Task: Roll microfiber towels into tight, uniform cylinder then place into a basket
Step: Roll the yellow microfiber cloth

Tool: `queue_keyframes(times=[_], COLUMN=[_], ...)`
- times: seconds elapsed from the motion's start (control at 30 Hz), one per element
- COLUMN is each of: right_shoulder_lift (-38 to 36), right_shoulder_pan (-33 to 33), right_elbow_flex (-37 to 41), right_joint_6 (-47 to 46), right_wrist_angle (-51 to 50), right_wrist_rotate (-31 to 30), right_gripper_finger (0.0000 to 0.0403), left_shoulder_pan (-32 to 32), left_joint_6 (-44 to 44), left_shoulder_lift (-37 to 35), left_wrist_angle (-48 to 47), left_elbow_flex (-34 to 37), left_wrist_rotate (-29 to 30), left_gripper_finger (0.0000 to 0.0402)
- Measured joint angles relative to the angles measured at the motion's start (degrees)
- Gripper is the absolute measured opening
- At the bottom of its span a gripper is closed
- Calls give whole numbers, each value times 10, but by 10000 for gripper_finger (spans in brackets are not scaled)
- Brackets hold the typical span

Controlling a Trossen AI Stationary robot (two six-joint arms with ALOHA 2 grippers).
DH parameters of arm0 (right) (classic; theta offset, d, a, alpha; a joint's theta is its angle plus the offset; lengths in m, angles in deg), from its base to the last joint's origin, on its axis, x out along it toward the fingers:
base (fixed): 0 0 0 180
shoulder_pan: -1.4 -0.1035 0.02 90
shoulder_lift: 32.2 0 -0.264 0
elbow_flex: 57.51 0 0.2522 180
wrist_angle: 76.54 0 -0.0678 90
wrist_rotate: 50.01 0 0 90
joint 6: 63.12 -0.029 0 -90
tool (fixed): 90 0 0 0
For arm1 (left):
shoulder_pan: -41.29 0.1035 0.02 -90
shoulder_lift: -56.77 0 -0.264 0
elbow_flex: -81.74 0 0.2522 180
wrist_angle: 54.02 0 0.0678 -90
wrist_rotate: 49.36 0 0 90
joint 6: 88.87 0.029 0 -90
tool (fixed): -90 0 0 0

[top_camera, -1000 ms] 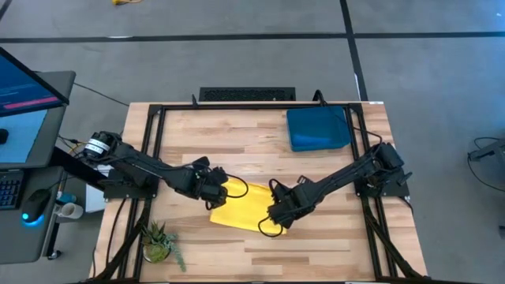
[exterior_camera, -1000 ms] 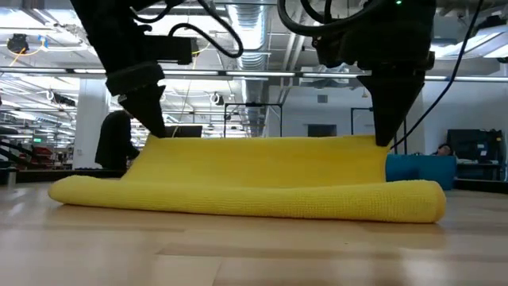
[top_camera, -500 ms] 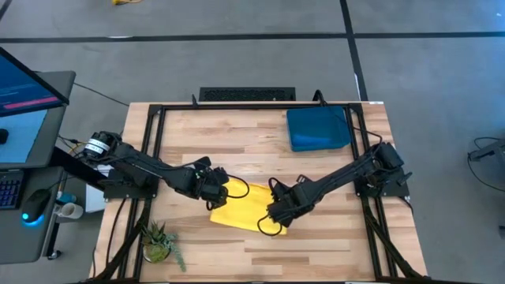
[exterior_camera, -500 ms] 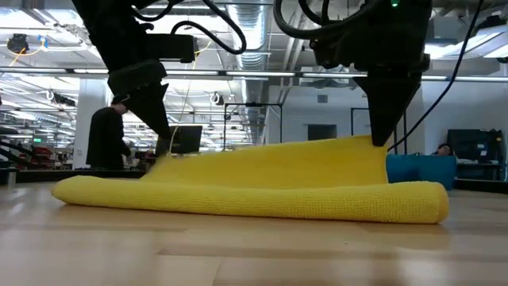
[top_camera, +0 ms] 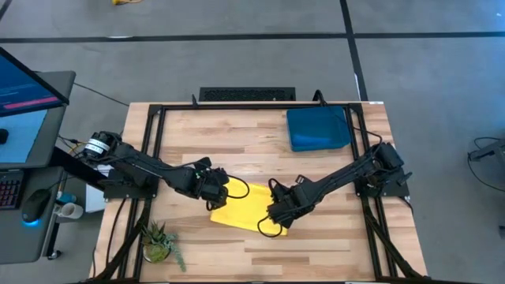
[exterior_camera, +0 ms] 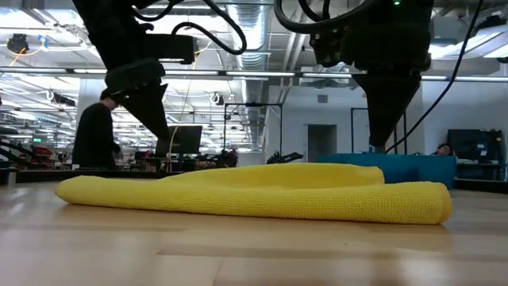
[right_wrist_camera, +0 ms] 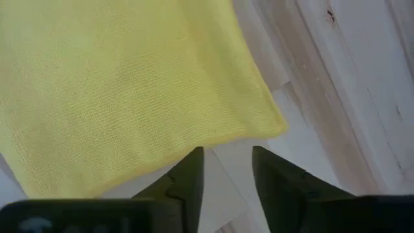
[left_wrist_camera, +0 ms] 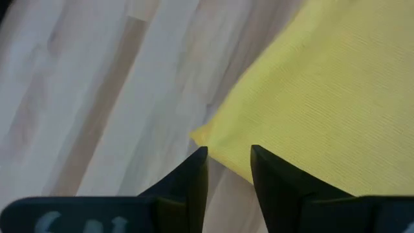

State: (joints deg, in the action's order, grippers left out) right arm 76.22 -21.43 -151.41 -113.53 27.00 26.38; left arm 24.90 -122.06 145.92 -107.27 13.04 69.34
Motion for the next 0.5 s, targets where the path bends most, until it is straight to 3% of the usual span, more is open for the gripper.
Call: queue_keyframes(times=[0.23,0.4,0.5], right_shoulder_lift=[0,0,0], right_shoulder_pan=[-3,-18,-28], right_elbow_flex=[0,0,3], right_joint_6=[54,117,168], right_wrist_angle=[-4,-22,-13], right_wrist_rotate=[0,-17,-16], right_gripper_finger=[184,184,176], left_shoulder_pan=[0,-2,-2], left_joint_6=[14,21,29], left_shoulder_lift=[0,0,0], left_wrist_angle=[0,11,85], left_elbow_flex=[0,3,40], left_wrist_rotate=[-30,-29,-40], left_gripper_finger=[110,110,110])
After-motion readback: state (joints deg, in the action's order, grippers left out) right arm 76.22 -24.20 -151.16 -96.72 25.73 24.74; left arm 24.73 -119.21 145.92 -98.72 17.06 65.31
